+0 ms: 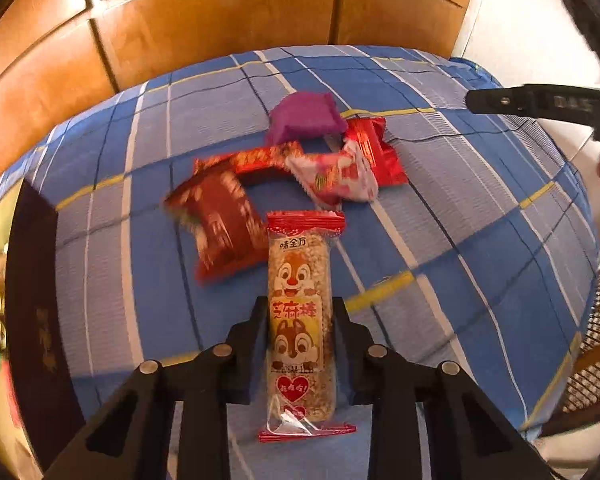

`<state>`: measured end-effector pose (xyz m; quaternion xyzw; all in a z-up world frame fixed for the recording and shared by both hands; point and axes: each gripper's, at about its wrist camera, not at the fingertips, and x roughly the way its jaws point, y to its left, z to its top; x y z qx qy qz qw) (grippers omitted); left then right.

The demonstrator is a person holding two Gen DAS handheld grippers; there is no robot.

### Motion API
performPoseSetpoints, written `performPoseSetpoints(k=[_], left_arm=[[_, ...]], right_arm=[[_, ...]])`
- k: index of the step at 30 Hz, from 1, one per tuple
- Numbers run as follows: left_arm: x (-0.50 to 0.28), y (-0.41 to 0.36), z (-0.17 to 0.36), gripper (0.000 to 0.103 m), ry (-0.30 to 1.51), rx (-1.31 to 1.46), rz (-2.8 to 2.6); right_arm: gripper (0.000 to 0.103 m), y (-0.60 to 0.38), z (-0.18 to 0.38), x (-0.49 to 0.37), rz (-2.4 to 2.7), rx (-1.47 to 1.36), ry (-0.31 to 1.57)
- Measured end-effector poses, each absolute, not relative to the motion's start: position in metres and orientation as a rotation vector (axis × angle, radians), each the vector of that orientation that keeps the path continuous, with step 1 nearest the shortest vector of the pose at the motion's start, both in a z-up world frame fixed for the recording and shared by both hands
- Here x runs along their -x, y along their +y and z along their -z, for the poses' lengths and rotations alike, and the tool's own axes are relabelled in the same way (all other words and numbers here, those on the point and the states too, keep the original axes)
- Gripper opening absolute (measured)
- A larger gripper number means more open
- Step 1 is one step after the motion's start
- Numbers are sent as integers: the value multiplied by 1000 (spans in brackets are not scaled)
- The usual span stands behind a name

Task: Organize snacks
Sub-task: 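Grasp the chipmunk-printed rice bar with the left gripper and lift it, then grasp the purple packet with the right gripper while the left gripper holds the rice bar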

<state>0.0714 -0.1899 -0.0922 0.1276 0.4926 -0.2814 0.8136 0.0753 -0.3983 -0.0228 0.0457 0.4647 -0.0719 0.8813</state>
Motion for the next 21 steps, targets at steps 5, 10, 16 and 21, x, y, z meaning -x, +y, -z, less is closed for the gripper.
performPoseSetpoints(k=[5,10,16,21], left_arm=[[-45,-158,96,32,1028,-238,606],[-32,-151,99,32,985,-246,611],[-26,-145,100,31,962,-234,622],[-28,-142,99,31,964,-209,632]], right_arm=[[32,-394,30,-77,118,-93,999],[32,-380,37,-78,41,-87,1018],[32,-350,32,-85,-84,-7,994],[38,-310,24,-122,-207,187,1011]])
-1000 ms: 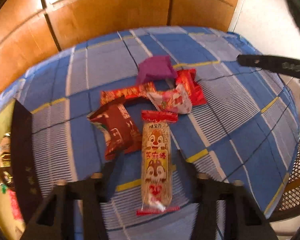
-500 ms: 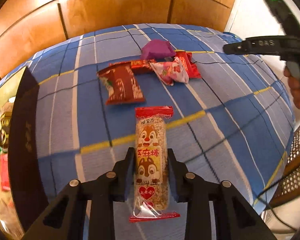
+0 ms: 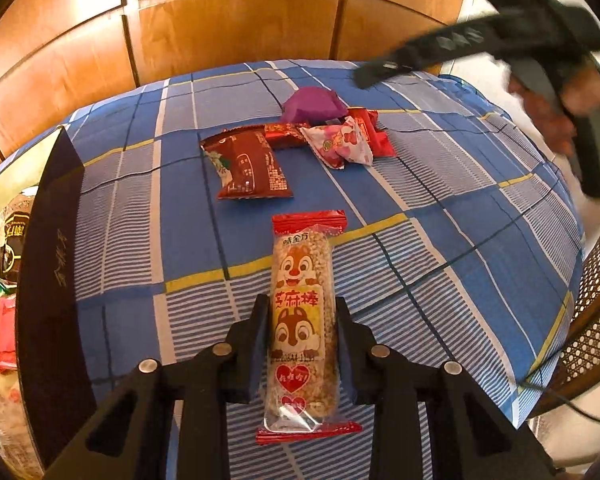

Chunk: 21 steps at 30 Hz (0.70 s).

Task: Organize snacks
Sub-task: 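Grasp the purple packet with the right gripper while the left gripper holds the rice bar, then carry the rice bar into the gold tray and open the left gripper while the right holds the purple packet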

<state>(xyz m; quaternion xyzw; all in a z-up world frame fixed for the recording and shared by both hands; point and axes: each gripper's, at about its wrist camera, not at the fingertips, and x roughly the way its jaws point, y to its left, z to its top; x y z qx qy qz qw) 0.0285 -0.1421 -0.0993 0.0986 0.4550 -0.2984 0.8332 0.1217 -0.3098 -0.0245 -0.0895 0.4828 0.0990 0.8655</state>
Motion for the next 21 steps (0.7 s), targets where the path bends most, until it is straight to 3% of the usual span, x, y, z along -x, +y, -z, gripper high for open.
performPoseSetpoints(k=[7,12,18,21], left_arm=[[-31,-140,100,31,968,-182,639],[-32,-138,101,31,965,-171,644],[-32,-135,102,31,962,-158,650],[-31,-134,102,31,959,-158,651]], right_arm=[[50,-260,48,-174,-334,575,1159],[51,-249,83,-196,-325,786,1256],[35,-266,89,-208,-260,634,1231],[35,-287,76,-202,-223,494,1195]])
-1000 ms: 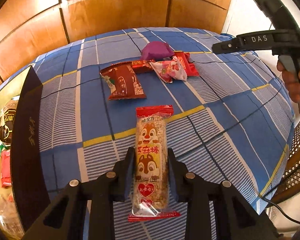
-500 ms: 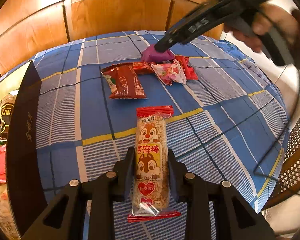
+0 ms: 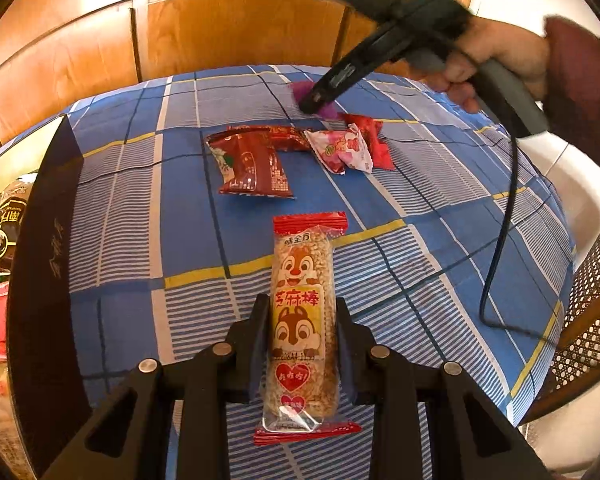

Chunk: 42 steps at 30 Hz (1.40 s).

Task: Organize snacks
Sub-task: 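Carry the rice bar into the gold tray and open the left gripper while the right holds the purple packet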

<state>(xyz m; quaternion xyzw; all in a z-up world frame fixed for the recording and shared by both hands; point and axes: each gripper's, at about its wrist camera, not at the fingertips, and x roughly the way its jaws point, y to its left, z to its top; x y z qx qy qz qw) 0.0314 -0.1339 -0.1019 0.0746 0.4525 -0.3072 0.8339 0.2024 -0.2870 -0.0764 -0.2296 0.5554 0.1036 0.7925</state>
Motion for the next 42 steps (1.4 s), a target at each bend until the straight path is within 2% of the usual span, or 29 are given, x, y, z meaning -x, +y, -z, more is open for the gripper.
performPoseSetpoints(k=[9,18,22,26,33,42], left_arm=[[-26,-133,101,31,944,-166,645],[-22,-139,96,29,945,-212,630],[-23,-127,87,29,981,-143,645],[-14,-107,61,29,938,-79,670],[-31,-19,0,29,859,153,565],[-101,117,13,29,951,339,181]], right_arm=[[35,-356,23,-136,-92,219,1093],[36,-363,80,-66,-92,55,1266],[36,-355,85,-65,-84,69,1227],[35,-347,90,-65,-84,124,1222],[36,-335,87,-53,-72,182,1209],[36,-328,87,-48,-76,232,1200]])
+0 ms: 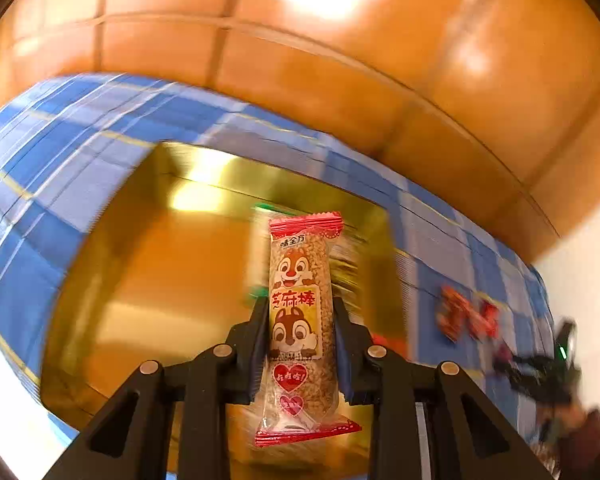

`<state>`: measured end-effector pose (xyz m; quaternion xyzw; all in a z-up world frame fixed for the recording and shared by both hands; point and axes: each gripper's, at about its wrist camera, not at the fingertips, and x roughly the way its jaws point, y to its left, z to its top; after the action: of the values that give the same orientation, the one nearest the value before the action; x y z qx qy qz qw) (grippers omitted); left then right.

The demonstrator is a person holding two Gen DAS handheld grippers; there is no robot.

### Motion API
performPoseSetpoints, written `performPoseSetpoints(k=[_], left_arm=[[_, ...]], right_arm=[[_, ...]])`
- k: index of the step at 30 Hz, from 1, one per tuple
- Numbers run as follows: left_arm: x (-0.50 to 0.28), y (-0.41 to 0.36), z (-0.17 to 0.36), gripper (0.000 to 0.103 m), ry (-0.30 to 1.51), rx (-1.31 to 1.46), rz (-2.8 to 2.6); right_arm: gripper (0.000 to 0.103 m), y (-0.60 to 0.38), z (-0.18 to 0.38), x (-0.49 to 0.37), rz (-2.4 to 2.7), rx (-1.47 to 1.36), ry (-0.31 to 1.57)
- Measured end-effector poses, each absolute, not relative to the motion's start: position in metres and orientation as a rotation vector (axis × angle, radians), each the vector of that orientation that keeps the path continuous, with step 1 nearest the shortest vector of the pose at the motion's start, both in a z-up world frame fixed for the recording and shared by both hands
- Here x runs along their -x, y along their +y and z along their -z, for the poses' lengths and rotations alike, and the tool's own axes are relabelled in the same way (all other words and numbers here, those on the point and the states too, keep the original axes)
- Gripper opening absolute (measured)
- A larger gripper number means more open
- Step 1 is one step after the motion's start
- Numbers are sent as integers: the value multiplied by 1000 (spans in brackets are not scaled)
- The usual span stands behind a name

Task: Organize snacks

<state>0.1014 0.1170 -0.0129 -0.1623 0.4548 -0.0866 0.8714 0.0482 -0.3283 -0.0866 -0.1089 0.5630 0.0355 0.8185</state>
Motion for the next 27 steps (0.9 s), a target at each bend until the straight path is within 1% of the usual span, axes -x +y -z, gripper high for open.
performPoseSetpoints(k=[3,7,16,17,20,27], left_arm=[[-125,136,28,29,998,357,123],[-154,144,45,29,1045,373,88],[-203,136,65,29,1061,329,55],[-207,135,65,31,1058,333,50],[-208,136,63,36,1047,361,45],[-163,126,44,36,972,271,-62]], right_arm=[[36,-326,85,-45,-76,235,1199],[36,-326,84,-45,-79,233,1199],[36,-329,85,-49,-79,231,1203],[36,-329,85,-49,-79,231,1203],[36,-329,85,-49,-79,232,1203],[36,-328,85,-50,-78,249,1201]])
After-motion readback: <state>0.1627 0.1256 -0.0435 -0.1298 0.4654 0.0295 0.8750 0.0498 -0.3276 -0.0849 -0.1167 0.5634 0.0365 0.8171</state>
